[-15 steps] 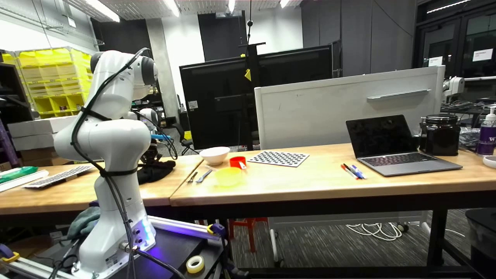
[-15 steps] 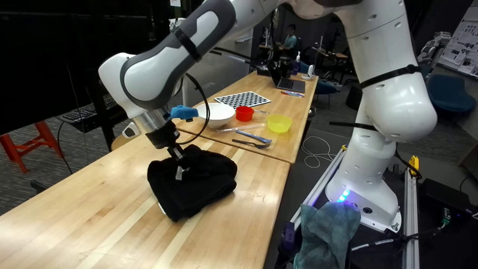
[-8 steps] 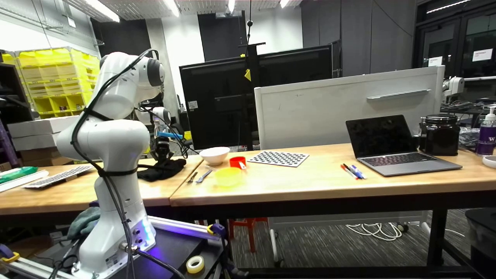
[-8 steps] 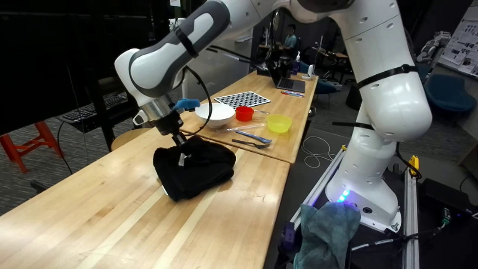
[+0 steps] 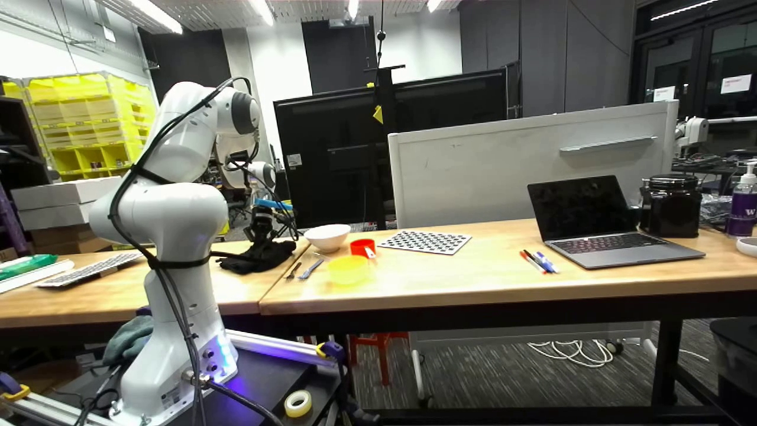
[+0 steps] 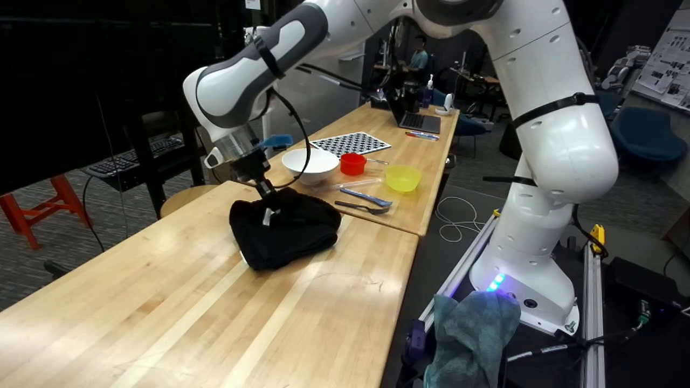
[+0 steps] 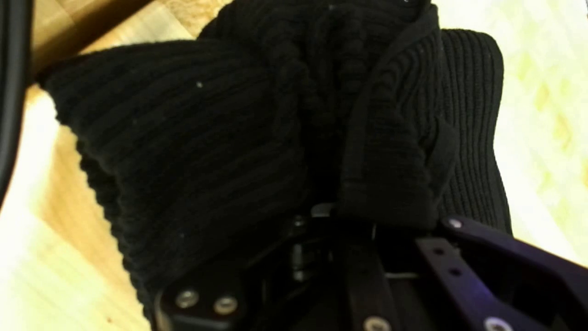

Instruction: Move the black item closer to the bowl

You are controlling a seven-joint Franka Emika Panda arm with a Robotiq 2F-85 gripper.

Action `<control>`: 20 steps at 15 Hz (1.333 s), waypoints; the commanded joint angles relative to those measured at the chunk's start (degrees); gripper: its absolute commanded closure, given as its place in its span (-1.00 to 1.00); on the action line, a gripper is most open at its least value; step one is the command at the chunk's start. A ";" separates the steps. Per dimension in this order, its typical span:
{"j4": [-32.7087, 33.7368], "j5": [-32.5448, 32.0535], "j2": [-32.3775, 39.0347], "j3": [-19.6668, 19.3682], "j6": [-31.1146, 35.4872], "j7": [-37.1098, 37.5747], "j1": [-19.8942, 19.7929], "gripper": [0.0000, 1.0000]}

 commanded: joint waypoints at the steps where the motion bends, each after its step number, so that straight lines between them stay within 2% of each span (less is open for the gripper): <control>1: 3.82 0.66 1.78 -0.65 -2.96 -1.45 -0.23 0.96; 18: 15.98 0.75 7.63 -2.66 -11.87 -2.09 -1.06 0.96; 19: 16.48 0.60 7.94 -2.69 -12.29 -1.92 -0.98 0.92; 20: 16.66 0.42 8.12 -2.75 -12.30 -1.68 -0.87 0.33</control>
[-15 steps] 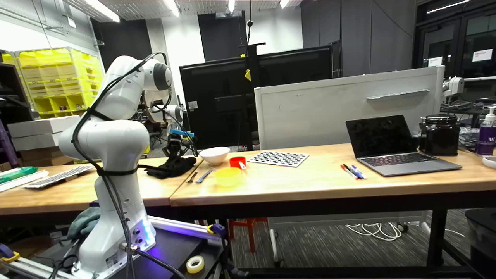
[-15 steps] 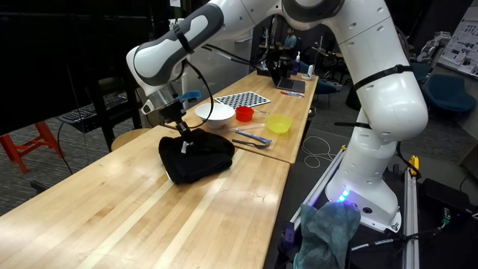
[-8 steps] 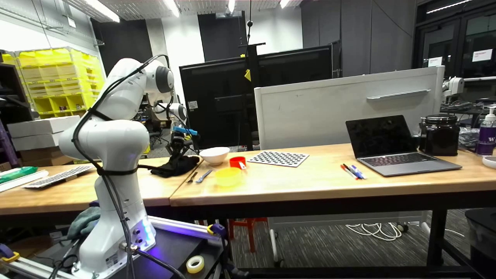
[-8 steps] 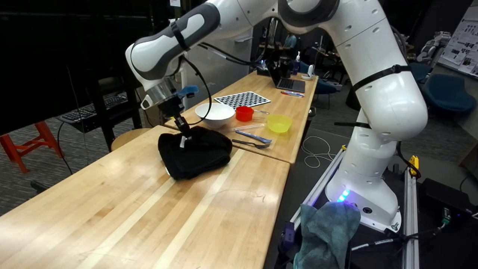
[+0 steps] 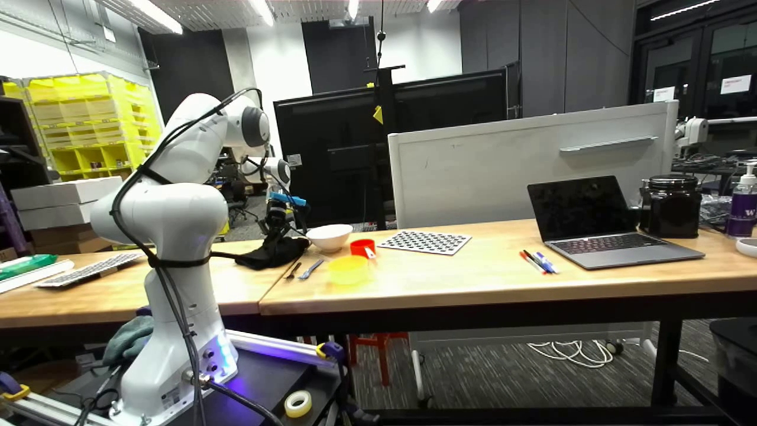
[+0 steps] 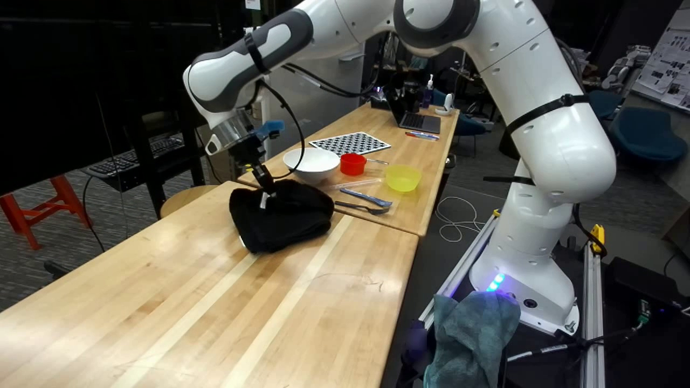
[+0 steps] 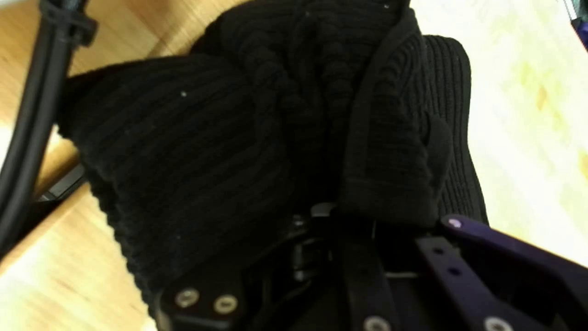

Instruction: Move the black item closer to the bowl

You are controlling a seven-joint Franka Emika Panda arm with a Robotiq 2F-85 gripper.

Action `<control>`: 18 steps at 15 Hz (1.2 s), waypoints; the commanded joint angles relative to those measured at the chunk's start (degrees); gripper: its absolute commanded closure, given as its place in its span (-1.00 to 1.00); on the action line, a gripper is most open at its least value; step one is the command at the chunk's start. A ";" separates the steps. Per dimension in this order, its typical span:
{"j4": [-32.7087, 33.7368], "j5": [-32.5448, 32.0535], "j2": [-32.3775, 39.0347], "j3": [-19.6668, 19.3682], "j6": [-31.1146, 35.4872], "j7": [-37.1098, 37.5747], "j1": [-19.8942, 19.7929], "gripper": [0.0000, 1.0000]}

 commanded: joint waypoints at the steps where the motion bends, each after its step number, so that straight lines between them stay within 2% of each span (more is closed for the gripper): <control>1: 2.55 0.11 1.23 -0.39 -2.12 -0.25 0.32 0.31; 3: 1.40 -0.17 0.34 -0.22 -1.39 -0.01 0.63 0.12; 11: -9.57 -0.25 -8.80 1.11 4.39 1.98 2.34 -0.96; 18: -22.74 1.17 -20.29 3.08 10.71 4.40 2.90 -1.00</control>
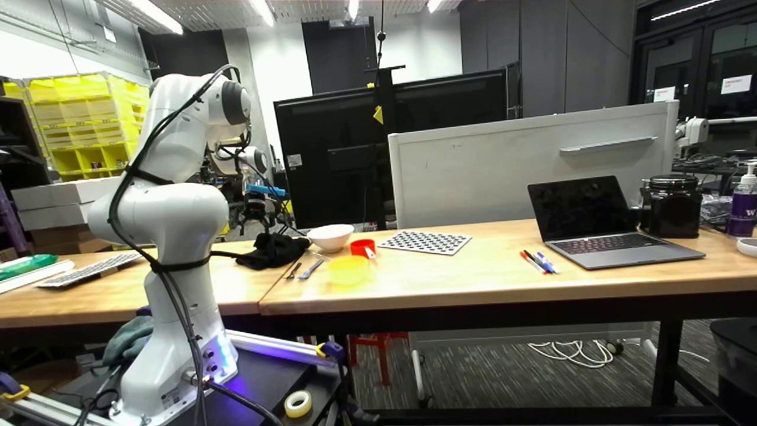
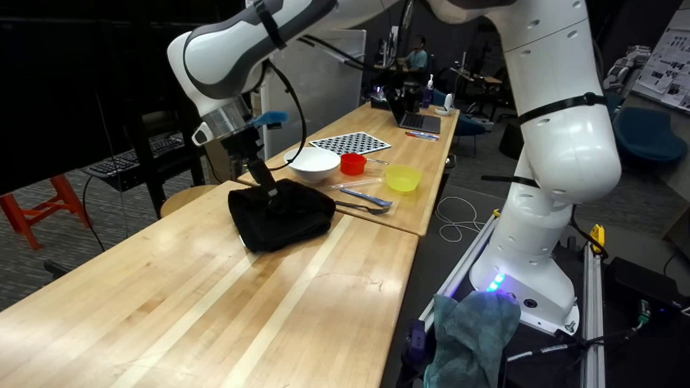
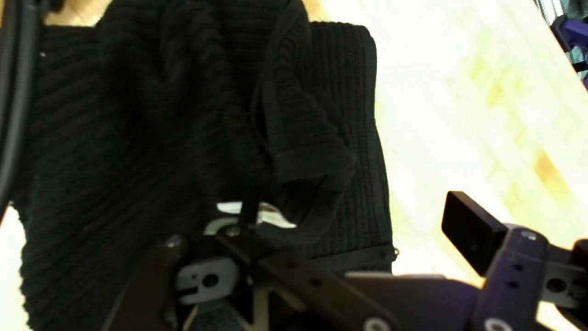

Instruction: Move the black item closer to the bowl

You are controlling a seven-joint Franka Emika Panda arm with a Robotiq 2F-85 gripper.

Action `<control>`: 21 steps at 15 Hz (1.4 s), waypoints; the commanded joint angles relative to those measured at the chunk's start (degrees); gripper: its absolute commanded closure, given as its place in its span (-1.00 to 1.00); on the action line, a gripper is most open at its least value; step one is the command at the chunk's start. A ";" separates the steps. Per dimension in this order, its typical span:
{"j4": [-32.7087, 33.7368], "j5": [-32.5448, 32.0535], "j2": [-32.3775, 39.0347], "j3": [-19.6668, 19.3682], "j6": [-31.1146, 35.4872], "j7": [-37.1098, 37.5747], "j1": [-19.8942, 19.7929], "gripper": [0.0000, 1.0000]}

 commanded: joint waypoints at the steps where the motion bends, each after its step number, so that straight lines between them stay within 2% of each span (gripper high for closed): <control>1: -9.60 1.30 -8.61 0.76 3.96 1.74 0.04 -1.00; 8: -21.19 2.77 -18.67 2.25 11.24 0.15 0.31 -1.00; 16: -38.69 2.39 -29.54 3.47 32.99 -10.43 2.01 -1.00; 21: -47.20 3.68 -35.44 3.44 42.05 -13.80 4.93 -1.00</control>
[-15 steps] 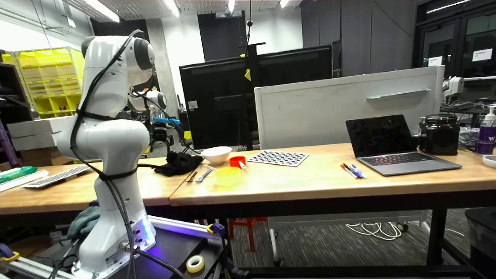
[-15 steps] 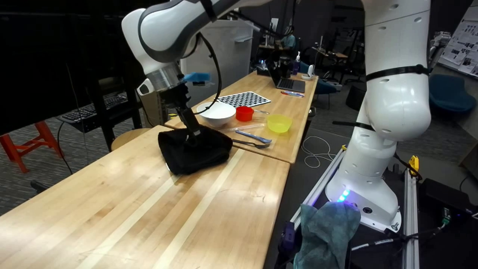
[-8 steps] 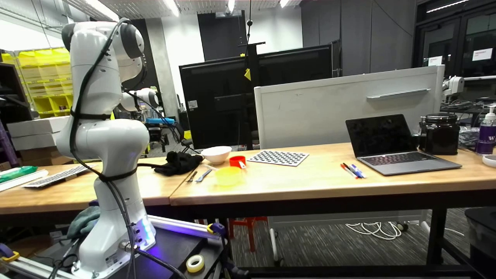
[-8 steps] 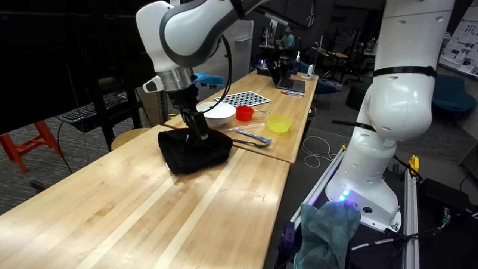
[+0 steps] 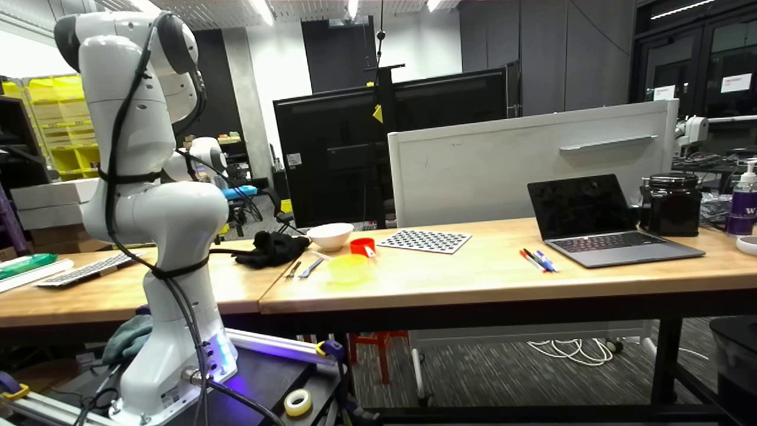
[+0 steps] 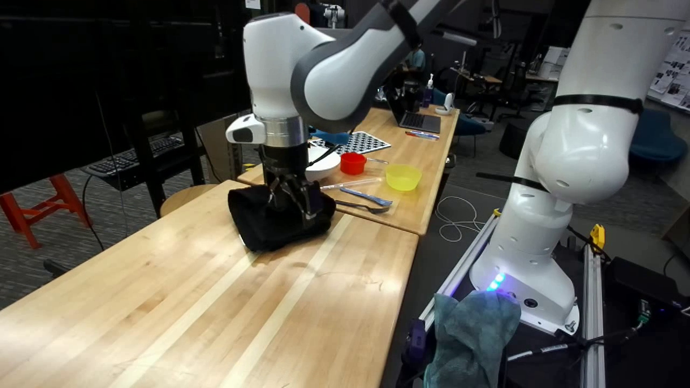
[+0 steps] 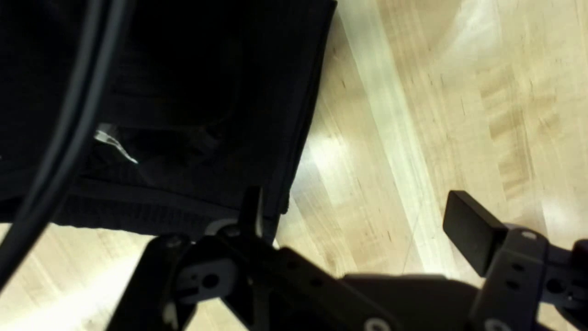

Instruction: Move the black item closer to the bowl

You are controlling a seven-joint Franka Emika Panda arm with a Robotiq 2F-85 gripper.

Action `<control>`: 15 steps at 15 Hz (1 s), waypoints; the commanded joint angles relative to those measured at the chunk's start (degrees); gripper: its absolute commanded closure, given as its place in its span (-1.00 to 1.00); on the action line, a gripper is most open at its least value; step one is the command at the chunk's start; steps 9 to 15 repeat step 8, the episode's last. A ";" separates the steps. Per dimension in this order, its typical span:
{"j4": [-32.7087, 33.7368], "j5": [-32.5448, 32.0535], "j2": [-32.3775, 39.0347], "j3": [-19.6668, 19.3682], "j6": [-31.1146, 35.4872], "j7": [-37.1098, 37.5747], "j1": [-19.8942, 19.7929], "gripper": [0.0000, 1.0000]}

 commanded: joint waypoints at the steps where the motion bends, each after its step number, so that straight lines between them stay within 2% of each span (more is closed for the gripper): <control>1: -8.01 2.38 -7.59 -0.24 5.87 -3.21 2.28 -1.00; 7: -15.71 5.55 -14.77 -1.20 10.96 -2.40 7.40 -1.00; 8: -12.11 3.16 -10.37 -1.55 9.30 -1.38 6.67 -1.00; 15: -12.11 3.16 -10.37 -1.55 9.30 -1.38 6.67 -1.00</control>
